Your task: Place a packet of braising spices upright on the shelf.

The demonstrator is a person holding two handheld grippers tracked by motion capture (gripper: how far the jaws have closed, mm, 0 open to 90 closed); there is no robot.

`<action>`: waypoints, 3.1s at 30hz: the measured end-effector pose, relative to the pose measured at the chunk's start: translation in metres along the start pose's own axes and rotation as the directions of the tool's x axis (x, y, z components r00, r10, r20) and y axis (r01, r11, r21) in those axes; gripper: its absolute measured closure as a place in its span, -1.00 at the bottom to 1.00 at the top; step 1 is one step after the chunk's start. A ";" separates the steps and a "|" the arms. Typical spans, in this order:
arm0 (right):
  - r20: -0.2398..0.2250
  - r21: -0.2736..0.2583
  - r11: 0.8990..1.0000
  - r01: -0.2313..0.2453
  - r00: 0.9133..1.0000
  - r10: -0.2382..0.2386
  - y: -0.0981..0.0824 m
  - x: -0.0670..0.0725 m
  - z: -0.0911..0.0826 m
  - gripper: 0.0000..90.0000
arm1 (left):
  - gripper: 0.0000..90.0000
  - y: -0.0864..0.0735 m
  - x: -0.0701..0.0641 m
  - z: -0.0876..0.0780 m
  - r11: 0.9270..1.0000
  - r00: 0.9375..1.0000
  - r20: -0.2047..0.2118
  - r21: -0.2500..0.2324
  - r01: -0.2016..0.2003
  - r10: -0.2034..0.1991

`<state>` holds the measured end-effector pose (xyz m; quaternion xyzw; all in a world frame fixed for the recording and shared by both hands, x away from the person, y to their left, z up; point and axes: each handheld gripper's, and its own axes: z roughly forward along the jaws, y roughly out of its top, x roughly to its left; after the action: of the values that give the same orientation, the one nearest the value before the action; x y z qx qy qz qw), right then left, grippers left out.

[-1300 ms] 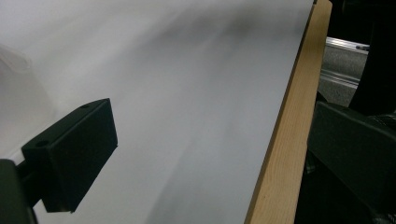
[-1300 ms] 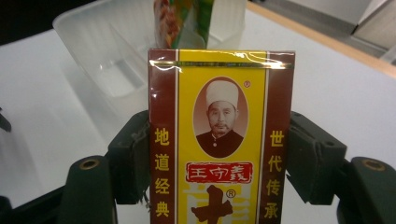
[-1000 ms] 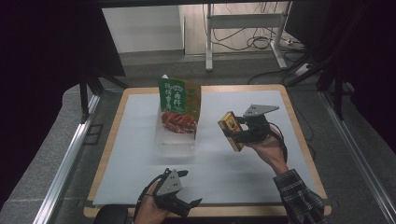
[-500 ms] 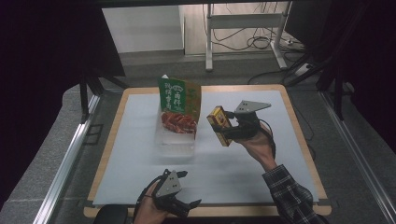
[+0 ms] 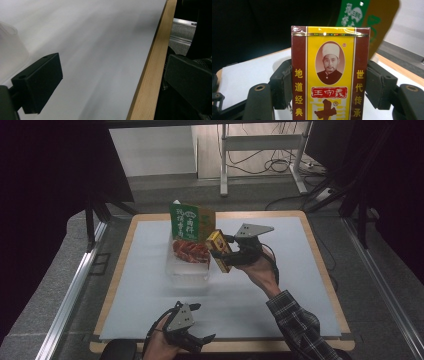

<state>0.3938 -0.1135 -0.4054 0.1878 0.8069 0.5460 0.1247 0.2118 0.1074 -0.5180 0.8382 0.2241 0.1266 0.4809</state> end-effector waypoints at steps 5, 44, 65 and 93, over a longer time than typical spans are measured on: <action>-0.025 -0.017 1.000 0.012 1.000 -0.013 0.004 0.003 0.014 -0.29 | -0.98 0.000 0.000 0.000 1.000 1.000 0.002 -0.002 0.000 0.000; -0.146 -0.064 0.998 -0.008 0.989 -0.002 -0.013 0.028 0.108 -0.29 | -0.98 0.000 -0.002 0.001 1.000 1.000 0.020 0.004 -0.011 0.011; -0.166 -0.096 0.993 -0.066 0.985 0.049 -0.050 0.017 0.105 -0.29 | -0.97 0.000 -0.003 0.003 1.000 1.000 0.026 0.018 -0.017 0.016; -0.113 0.019 1.000 -0.025 0.993 0.027 -0.066 0.017 0.101 -0.30 | -0.97 -0.001 -0.003 0.005 0.999 0.999 0.028 0.031 -0.022 0.021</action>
<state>0.4082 -0.0435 -0.5039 0.1681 0.8149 0.5503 0.0697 0.2114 0.1026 -0.5210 0.8497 0.2105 0.1168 0.4691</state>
